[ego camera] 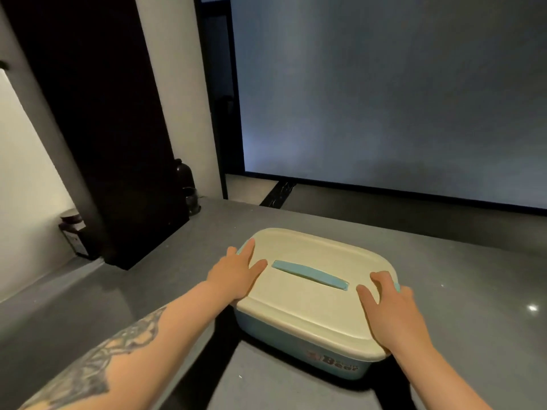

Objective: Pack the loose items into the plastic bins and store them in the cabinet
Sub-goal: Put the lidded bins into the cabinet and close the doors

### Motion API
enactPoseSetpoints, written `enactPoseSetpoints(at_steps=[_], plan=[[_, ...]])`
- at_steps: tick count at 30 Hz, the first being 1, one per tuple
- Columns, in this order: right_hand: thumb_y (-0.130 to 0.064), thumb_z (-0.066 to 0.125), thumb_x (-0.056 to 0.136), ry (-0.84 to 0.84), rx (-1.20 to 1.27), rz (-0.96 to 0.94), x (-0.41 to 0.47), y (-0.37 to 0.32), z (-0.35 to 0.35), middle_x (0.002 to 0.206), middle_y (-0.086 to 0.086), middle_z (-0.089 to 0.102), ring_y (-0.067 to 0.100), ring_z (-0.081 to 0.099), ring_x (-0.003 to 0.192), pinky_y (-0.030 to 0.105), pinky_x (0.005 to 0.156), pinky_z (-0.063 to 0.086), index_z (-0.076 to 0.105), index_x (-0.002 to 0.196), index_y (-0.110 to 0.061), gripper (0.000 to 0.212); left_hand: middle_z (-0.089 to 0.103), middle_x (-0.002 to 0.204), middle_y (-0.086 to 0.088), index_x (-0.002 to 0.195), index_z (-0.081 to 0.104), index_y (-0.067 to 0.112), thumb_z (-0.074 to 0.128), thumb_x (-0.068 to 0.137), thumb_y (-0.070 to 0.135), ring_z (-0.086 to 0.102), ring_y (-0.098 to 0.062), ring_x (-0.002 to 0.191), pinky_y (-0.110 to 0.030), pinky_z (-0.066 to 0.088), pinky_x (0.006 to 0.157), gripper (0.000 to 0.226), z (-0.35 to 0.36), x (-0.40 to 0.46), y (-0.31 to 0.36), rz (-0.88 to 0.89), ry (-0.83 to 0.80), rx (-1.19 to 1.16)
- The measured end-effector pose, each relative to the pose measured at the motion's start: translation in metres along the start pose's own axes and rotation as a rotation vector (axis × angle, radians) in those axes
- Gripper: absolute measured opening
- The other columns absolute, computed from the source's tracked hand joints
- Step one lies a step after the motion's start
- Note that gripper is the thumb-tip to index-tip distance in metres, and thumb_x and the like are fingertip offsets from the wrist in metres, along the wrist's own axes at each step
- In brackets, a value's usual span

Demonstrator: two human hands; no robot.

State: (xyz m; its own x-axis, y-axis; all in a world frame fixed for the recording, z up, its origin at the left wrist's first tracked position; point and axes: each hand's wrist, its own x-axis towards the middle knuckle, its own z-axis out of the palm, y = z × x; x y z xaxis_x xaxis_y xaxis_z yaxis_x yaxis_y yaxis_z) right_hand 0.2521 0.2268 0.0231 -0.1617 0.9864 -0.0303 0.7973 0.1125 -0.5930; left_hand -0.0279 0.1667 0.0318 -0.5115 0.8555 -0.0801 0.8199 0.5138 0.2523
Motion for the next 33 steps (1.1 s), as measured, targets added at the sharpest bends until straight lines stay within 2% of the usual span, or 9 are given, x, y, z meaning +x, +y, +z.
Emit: enactPoseSetpoints(at_steps=[4, 8, 13, 18, 22, 26, 27, 30, 33], plan=[[-0.065, 0.034, 0.088, -0.067, -0.010, 0.002, -0.004, 0.009, 0.000, 0.119, 0.013, 0.050, 0.027, 0.049, 0.090, 0.037, 0.077, 0.038, 0.025, 0.137, -0.047, 0.053, 0.039, 0.133, -0.014, 0.146, -0.005, 0.043, 0.022, 0.093, 0.061, 0.050, -0.031, 0.111, -0.041, 0.044, 0.093, 0.062, -0.001, -0.004, 0.001, -0.057, -0.019, -0.011], [-0.069, 0.037, 0.082, -0.103, 0.035, -0.030, -0.010, 0.013, -0.004, 0.108, 0.005, 0.049, 0.025, 0.048, 0.091, 0.038, 0.080, 0.040, 0.027, 0.129, -0.053, 0.051, 0.040, 0.131, -0.015, 0.146, -0.006, 0.043, 0.023, 0.093, 0.060, 0.049, -0.030, 0.110, -0.040, 0.042, 0.092, 0.062, -0.001, -0.031, -0.007, -0.094, -0.017, -0.075], [-0.070, 0.043, 0.080, -0.124, 0.034, -0.124, -0.045, 0.005, 0.000, 0.112, 0.003, 0.054, 0.020, 0.046, 0.092, 0.036, 0.077, 0.038, 0.031, 0.123, -0.055, 0.047, 0.044, 0.117, -0.009, 0.144, -0.004, 0.050, 0.025, 0.094, 0.058, 0.051, -0.026, 0.097, -0.035, 0.042, 0.085, 0.058, 0.005, -0.104, -0.045, -0.191, 0.041, -0.236], [-0.064, 0.052, 0.079, -0.188, 0.095, -0.255, -0.103, -0.016, 0.008, 0.106, -0.001, 0.056, 0.019, 0.048, 0.093, 0.037, 0.078, 0.037, 0.040, 0.120, -0.052, 0.044, 0.046, 0.113, -0.004, 0.142, 0.001, 0.056, 0.029, 0.093, 0.059, 0.052, -0.023, 0.100, -0.034, 0.043, 0.089, 0.056, 0.006, -0.197, -0.089, -0.320, 0.176, -0.402], [-0.070, 0.051, 0.071, -0.277, 0.089, -0.407, -0.159, -0.045, 0.015, 0.101, -0.004, 0.053, 0.014, 0.044, 0.092, 0.034, 0.079, 0.036, 0.041, 0.115, -0.057, 0.047, 0.055, 0.128, 0.008, 0.139, 0.015, 0.057, 0.041, 0.085, 0.065, 0.053, -0.015, 0.112, -0.032, 0.044, 0.090, 0.060, 0.007, -0.300, -0.132, -0.460, 0.356, -0.518], [-0.074, 0.047, 0.064, -0.427, 0.097, -0.649, -0.236, -0.080, 0.036, 0.102, -0.004, 0.057, 0.014, 0.047, 0.092, 0.035, 0.078, 0.039, 0.042, 0.113, -0.060, 0.051, 0.054, 0.100, 0.032, 0.135, 0.021, 0.058, 0.046, 0.084, 0.064, 0.052, -0.001, 0.087, -0.025, 0.044, 0.074, 0.058, 0.018, -0.439, -0.163, -0.720, 0.579, -0.589], [-0.073, 0.048, 0.066, -0.487, 0.093, -0.709, -0.259, -0.087, 0.044, 0.108, -0.004, 0.059, 0.016, 0.051, 0.098, 0.036, 0.081, 0.041, 0.044, 0.117, -0.058, 0.053, 0.052, 0.099, 0.033, 0.136, 0.022, 0.057, 0.047, 0.083, 0.064, 0.053, -0.002, 0.089, -0.026, 0.045, 0.075, 0.058, 0.021, -0.477, -0.169, -0.782, 0.616, -0.597], [-0.071, 0.050, 0.072, -0.667, 0.087, -0.868, -0.339, -0.099, 0.069, 0.125, -0.004, 0.059, 0.021, 0.053, 0.113, 0.041, 0.093, 0.044, 0.044, 0.124, -0.053, 0.055, 0.056, 0.120, 0.020, 0.137, 0.027, 0.054, 0.050, 0.083, 0.062, 0.055, -0.010, 0.105, -0.027, 0.043, 0.080, 0.060, 0.022, -0.596, -0.178, -0.985, 0.723, -0.582], [-0.073, 0.047, 0.075, -0.799, 0.076, -1.041, -0.429, -0.106, 0.089, 0.119, -0.007, 0.057, 0.011, 0.049, 0.094, 0.034, 0.084, 0.042, 0.039, 0.126, -0.057, 0.054, 0.058, 0.124, 0.016, 0.136, 0.030, 0.054, 0.052, 0.081, 0.063, 0.056, -0.014, 0.109, -0.030, 0.044, 0.081, 0.060, 0.022, -0.716, -0.173, -1.193, 0.795, -0.507]])
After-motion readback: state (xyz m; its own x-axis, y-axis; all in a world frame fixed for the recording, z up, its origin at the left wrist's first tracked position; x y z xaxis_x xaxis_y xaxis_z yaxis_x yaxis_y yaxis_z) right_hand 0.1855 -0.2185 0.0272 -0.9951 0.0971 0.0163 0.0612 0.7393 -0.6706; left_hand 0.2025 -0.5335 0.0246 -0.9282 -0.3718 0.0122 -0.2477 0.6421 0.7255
